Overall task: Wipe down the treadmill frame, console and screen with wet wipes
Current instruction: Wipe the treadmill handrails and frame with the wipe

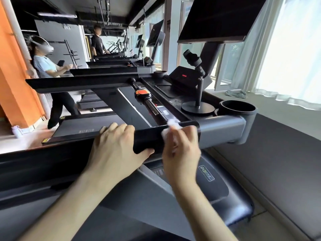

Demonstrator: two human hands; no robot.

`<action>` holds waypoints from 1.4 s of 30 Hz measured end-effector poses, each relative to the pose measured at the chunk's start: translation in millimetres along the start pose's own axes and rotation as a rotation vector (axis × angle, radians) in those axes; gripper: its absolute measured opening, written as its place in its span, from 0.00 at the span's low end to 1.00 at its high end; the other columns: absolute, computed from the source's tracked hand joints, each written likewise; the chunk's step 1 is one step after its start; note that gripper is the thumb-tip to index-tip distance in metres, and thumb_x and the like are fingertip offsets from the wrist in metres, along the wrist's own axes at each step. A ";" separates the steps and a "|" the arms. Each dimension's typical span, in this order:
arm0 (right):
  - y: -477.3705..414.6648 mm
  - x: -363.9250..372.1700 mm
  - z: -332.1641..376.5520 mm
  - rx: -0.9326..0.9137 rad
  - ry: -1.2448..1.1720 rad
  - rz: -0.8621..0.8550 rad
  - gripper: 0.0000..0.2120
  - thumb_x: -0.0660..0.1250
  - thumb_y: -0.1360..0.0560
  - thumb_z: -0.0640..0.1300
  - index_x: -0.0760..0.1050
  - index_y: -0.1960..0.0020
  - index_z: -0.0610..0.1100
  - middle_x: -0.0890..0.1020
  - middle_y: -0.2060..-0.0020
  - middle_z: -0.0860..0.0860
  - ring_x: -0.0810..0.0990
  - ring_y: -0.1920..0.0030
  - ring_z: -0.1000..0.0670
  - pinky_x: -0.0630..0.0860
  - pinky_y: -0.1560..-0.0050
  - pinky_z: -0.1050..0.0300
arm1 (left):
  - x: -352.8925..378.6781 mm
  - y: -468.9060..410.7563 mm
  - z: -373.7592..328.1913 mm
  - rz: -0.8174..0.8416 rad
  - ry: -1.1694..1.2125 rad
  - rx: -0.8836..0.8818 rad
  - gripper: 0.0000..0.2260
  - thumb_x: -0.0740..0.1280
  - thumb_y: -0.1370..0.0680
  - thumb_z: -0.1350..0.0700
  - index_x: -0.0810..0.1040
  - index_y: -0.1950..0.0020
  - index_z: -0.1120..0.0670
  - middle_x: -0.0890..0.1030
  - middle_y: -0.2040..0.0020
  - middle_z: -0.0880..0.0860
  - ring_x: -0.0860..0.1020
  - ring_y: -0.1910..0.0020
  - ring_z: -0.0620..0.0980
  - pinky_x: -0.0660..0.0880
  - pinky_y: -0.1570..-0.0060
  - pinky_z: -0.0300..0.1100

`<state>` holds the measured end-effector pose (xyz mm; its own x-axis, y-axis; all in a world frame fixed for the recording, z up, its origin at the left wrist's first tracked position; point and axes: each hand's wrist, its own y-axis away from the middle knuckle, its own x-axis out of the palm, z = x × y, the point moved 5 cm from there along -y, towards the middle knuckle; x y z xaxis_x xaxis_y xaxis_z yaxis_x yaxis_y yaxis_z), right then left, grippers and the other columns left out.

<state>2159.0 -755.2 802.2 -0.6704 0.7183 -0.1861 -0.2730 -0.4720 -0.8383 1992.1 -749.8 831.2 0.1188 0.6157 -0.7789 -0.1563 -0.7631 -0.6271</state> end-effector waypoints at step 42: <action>27.4 -18.1 -57.4 0.190 -0.178 -0.047 0.12 0.68 0.24 0.30 0.77 0.52 0.47 0.81 0.55 0.58 0.79 0.52 0.61 0.73 0.49 0.64 | 4.5 1.9 -1.7 0.039 -0.035 -0.042 0.29 0.61 0.32 0.28 0.78 0.54 0.54 0.80 0.59 0.50 0.77 0.54 0.57 0.74 0.48 0.54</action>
<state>2203.3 -751.8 753.2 -0.7599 0.6487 -0.0420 -0.4205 -0.5398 -0.7293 1994.0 -748.8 826.5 0.0790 0.5913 -0.8026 -0.1187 -0.7938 -0.5965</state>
